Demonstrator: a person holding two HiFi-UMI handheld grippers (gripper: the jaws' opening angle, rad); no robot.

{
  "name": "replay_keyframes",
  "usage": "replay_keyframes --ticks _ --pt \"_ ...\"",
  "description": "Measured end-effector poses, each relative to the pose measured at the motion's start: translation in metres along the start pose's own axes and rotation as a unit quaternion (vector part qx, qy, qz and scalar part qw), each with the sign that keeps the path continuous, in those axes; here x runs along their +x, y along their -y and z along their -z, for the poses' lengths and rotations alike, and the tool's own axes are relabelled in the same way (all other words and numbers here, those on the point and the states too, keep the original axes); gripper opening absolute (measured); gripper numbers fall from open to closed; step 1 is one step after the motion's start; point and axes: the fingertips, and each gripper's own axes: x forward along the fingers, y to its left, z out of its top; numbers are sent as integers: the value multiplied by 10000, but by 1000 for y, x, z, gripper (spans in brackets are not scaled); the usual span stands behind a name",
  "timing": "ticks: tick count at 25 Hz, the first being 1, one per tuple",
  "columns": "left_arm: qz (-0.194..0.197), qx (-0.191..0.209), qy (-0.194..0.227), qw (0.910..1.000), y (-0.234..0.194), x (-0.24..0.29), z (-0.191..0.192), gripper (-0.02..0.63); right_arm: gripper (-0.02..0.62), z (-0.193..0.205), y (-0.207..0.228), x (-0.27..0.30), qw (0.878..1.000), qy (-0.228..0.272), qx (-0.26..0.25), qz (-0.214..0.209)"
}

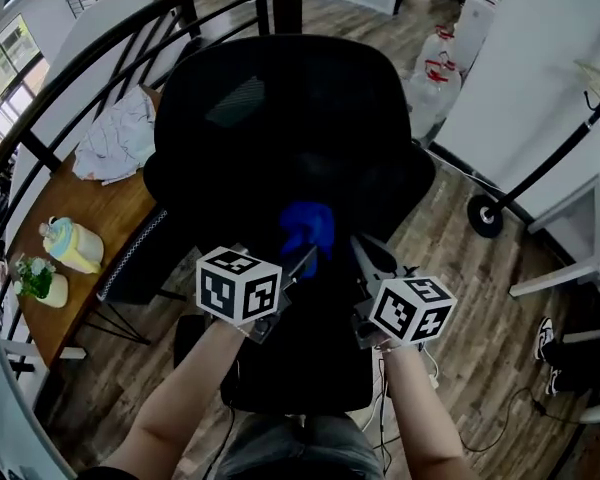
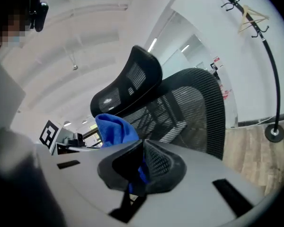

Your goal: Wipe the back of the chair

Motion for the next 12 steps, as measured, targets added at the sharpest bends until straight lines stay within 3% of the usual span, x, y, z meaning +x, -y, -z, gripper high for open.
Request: replay_keyframes --ticks 7,12 --pt "547 262 -574 9965 58 86 23 137 32 -5 61 -46 9960 368 484 658" --pt "720 130 -713 9948 76 128 22 137 32 -5 90 -63 9922 504 633 948"
